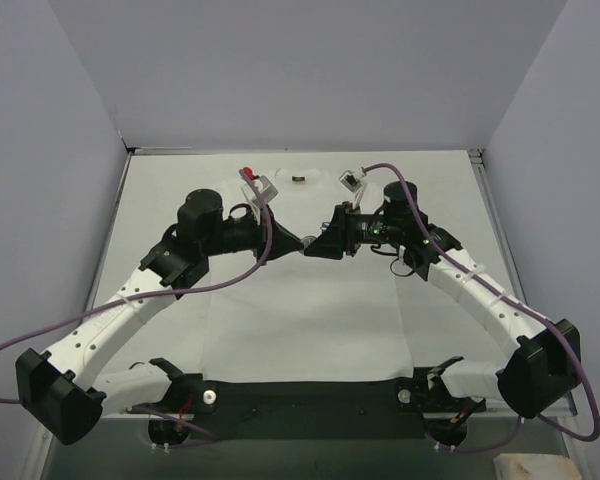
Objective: Pin the brooch onto the clothing
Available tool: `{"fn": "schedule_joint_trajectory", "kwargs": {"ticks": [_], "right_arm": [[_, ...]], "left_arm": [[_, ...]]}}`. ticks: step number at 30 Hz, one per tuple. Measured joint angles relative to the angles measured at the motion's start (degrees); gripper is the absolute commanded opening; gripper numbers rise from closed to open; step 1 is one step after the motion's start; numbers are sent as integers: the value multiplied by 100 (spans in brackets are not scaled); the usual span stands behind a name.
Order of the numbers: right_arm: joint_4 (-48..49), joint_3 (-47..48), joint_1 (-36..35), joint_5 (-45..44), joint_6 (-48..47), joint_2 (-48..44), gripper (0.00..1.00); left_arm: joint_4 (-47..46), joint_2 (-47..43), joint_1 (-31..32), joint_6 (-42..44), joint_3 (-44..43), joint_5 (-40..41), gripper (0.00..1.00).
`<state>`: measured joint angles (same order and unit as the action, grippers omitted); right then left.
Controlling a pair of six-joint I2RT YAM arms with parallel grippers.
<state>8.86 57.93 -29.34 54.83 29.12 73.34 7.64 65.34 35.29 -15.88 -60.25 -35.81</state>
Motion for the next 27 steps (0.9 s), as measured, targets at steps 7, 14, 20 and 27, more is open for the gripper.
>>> {"fn": "schedule_joint_trajectory", "kwargs": {"ticks": [7, 14, 20, 27], "right_arm": [[-302, -164, -74, -310, -719, -592, 91], [-396, -424, 13, -667, -1180, -1650, 96], [-398, -551, 127, -846, -1228, -1727, 97], [-396, -686, 160, -1003, -1226, -1582, 100]], "left_arm": [[-153, -326, 55, 13, 0, 146, 0], [-177, -455, -37, 52, 44, 579, 0], [-173, -398, -50, 63, 103, 811, 0], [-254, -376, -50, 70, 214, 1132, 0]]}}
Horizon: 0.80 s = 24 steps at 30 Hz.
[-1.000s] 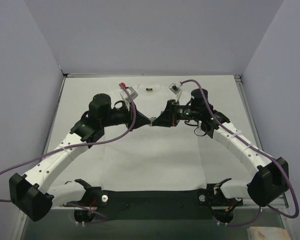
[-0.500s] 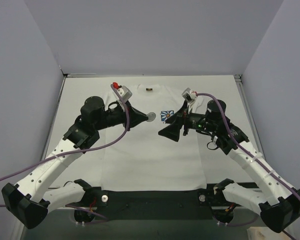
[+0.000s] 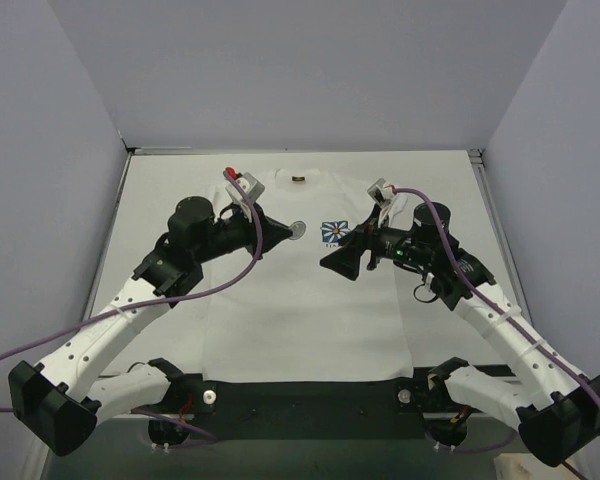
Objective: Pin the brooch onto the clothing
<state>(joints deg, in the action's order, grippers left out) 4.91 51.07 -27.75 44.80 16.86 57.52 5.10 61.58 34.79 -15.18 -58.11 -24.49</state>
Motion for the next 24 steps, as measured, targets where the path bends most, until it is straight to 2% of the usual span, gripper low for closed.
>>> {"fn": "schedule_joint_trajectory", "kwargs": {"ticks": [15, 24], "right_arm": [[33, -118, 59, -144, 131, 339, 100], [-210, -103, 79, -457, 192, 682, 100]], "left_arm": [[-490, -264, 0, 98, 704, 1513, 0], [-494, -11, 0, 236, 765, 2420, 0]]}}
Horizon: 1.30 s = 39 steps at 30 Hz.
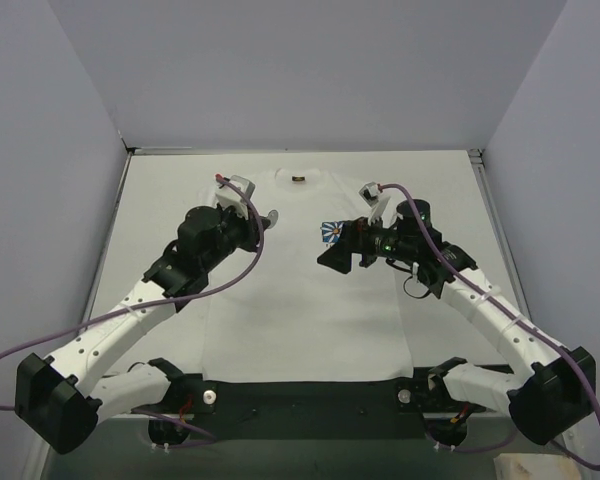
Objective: Pin the brooch onto the clothing
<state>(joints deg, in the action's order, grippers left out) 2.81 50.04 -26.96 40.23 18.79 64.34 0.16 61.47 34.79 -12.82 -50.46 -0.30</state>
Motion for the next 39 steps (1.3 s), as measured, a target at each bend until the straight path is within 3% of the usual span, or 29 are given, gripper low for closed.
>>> {"fn": "schedule_joint_trajectory", "kwargs": {"ticks": [14, 27, 39], "right_arm": [[-140, 98, 483, -352, 262, 643, 100], [-417, 107, 599, -859, 313, 1062, 100], [-850, 164, 603, -1108, 129, 1069, 100]], "left_arm": [[-17, 367, -2, 201, -52, 358, 0], [887, 2531, -299, 251, -1478, 903, 0], [999, 4118, -313, 1095, -2605, 2618, 0]]}}
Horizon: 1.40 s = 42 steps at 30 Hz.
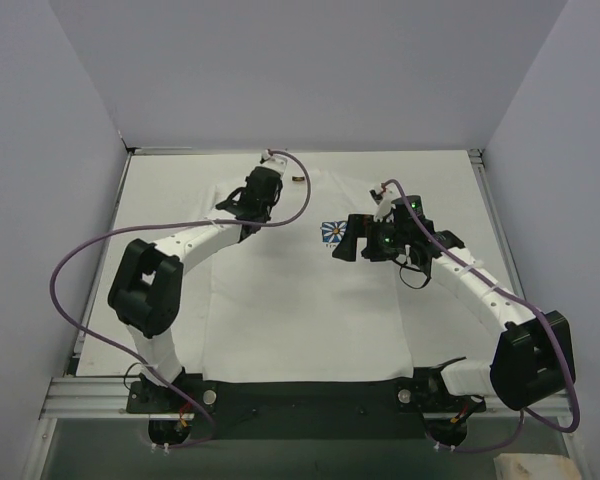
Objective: Pin the brooch onto the clothing
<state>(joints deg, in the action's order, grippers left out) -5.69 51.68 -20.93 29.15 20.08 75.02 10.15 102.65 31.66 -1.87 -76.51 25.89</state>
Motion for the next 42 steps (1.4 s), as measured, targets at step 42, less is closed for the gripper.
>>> {"fn": "schedule_joint_trajectory", "kwargs": {"ticks": [42], "right_arm": [[-356, -118, 70, -498, -42, -90, 99]], "left_arm": [[299, 2531, 352, 1735, -1257, 2065, 0]]}}
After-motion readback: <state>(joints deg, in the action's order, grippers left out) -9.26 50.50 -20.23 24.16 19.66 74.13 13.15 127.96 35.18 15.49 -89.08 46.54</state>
